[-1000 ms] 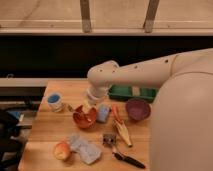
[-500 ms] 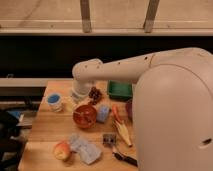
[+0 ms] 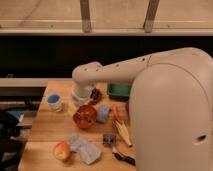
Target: Place fork in purple bowl
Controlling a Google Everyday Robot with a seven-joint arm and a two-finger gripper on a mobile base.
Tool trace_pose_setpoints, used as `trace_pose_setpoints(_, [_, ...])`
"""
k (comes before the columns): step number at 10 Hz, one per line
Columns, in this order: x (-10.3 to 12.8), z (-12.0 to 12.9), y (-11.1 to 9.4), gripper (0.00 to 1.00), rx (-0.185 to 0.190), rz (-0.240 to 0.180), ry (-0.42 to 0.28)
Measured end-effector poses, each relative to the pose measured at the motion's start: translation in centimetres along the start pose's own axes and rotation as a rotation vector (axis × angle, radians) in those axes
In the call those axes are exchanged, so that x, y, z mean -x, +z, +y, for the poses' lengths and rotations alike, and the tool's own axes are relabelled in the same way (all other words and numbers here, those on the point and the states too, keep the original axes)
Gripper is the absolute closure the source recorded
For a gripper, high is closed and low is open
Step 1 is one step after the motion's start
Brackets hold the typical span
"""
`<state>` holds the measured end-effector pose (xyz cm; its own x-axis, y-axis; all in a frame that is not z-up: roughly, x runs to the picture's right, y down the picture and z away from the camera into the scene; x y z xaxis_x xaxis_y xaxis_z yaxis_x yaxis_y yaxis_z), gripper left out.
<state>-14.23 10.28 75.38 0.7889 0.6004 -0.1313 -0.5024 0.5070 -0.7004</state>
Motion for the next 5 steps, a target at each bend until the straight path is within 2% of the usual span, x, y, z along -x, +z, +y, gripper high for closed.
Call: trace_pose_setpoints(5, [-1.5,-0.1,2.1,0.41,0.041,0.027,0.045])
